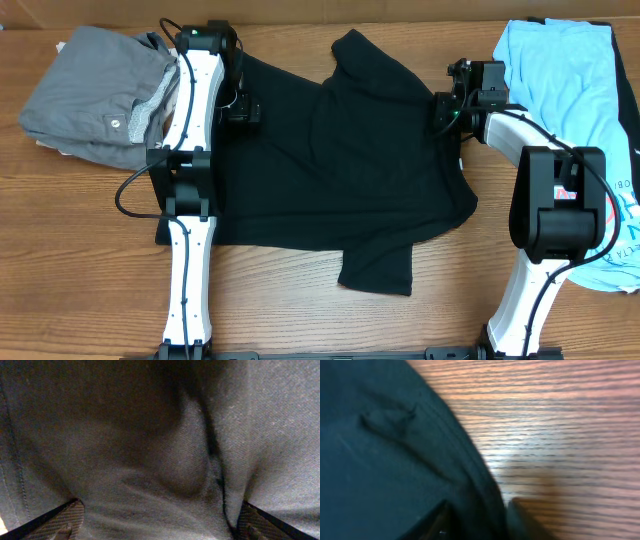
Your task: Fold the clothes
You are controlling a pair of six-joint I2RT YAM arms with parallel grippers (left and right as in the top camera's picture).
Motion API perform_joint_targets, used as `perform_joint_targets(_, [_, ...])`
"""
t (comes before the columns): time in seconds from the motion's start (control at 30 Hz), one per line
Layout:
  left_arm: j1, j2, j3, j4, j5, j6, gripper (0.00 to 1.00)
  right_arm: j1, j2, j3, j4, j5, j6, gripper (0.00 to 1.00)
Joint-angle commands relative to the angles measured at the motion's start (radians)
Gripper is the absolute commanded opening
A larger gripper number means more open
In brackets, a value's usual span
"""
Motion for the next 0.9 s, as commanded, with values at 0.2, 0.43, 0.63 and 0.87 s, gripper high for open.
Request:
perform_joint_targets(0.2, [0.013, 0.111, -0.022, 0.027, 0.041, 0.008, 1.0, -0.055, 0.008, 0.024, -0.046, 0.101, 0.066, 0.15])
perform_joint_targets(0.43, [0.017, 0.111, -0.022, 0.028, 0.041, 0.008, 1.0, -0.117, 0.008, 0.024, -0.079, 0.108, 0.108, 0.13])
perform_joint_targets(0.63, [0.017, 0.111, -0.022, 0.032, 0.037, -0.003, 1.0, -0.168, 0.008, 0.024, -0.114, 0.107, 0.137, 0.17])
perform_joint_targets(0.87, [0.017, 0.111, -0.022, 0.029, 0.037, -0.003, 1.0, -0.196, 0.008, 0.024, -0.217, 0.1, 0.184, 0.26])
